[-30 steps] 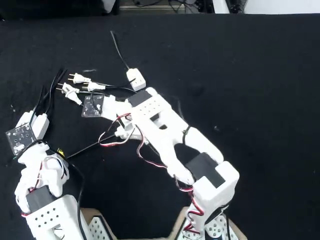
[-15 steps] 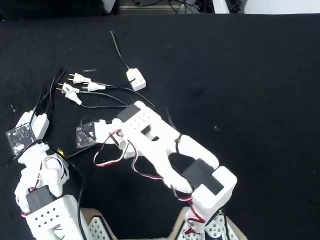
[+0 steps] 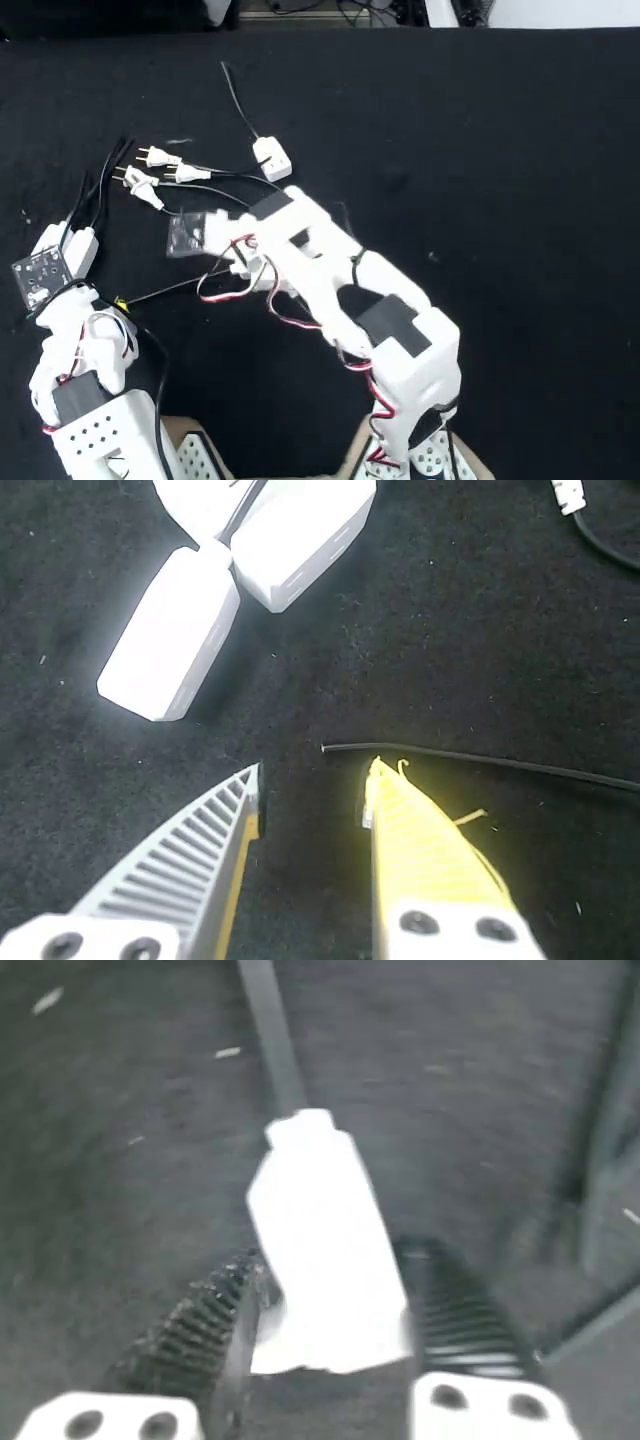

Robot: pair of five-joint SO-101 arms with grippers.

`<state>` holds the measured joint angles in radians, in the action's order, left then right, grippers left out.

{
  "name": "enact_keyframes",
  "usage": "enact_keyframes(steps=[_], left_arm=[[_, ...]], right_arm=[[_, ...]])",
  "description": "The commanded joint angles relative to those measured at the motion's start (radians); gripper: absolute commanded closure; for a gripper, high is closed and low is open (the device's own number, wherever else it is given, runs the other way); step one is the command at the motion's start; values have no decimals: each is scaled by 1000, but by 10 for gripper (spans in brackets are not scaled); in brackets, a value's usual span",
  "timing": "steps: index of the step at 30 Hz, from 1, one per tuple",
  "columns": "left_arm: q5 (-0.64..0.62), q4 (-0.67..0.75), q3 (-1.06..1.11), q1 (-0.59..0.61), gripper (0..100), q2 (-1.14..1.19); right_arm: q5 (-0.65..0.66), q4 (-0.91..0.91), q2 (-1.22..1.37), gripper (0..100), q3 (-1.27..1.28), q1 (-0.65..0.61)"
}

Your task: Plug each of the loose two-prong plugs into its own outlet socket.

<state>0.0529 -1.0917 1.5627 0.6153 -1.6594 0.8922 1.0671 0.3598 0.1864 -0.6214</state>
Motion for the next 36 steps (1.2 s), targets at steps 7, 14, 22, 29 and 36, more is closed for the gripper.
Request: enact_keyframes(steps=[7,14,22,29,36], left_arm=[[-3,15,-50,-8,818,-8],[-3,15,-50,-8,817,-8],[-3,15,-50,-8,817,-8],[-3,15,-50,-8,817,-8],[-3,14,-50,-8,817,-8]], right_arm=[[-230,23,-150,988,-81,80],[-341,52,-377,988,-94,325],[-537,83,-466,988,-271,741],[-554,199,-214,988,-503,993],[-434,298,173,988,-875,1109]])
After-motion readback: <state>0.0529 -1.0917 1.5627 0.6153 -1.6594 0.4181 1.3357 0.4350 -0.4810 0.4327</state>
